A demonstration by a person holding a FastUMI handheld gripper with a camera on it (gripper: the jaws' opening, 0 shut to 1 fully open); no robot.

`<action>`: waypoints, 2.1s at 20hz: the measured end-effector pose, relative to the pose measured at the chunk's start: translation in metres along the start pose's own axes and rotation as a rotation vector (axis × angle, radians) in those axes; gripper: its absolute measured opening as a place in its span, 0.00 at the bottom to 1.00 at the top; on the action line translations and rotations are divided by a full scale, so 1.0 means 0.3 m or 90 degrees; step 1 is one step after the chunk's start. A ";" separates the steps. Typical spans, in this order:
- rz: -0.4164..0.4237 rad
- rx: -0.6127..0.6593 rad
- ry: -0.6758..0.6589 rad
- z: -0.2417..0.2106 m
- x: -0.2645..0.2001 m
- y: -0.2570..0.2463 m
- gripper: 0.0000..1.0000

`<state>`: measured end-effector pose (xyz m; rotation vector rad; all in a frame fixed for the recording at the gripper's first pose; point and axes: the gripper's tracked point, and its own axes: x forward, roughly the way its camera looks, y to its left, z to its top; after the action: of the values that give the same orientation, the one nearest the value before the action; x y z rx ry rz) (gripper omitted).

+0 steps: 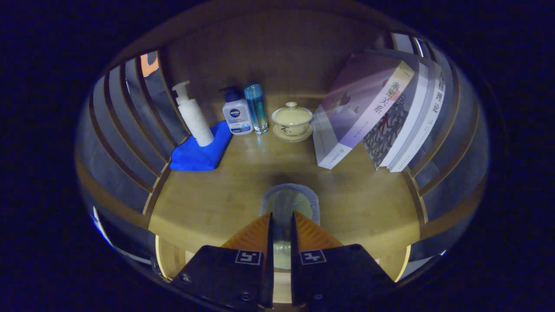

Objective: Pull open the drawer, take out the items inside it, and place them on the countertop above the cabinet.

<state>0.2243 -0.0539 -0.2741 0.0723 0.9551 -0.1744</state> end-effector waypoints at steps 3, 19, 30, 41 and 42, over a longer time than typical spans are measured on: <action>-0.011 0.011 -0.009 0.028 0.022 0.000 0.19; 0.056 -0.055 -0.113 -0.107 -0.250 0.097 0.69; 0.115 -0.077 -0.292 -0.417 -0.586 0.157 0.94; 0.076 -0.078 -0.356 -0.796 -0.599 0.098 0.99; 0.074 -0.079 -0.354 -0.825 -0.586 0.093 0.99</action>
<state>-0.0693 0.0282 -0.2735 -0.0347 0.4039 -0.0222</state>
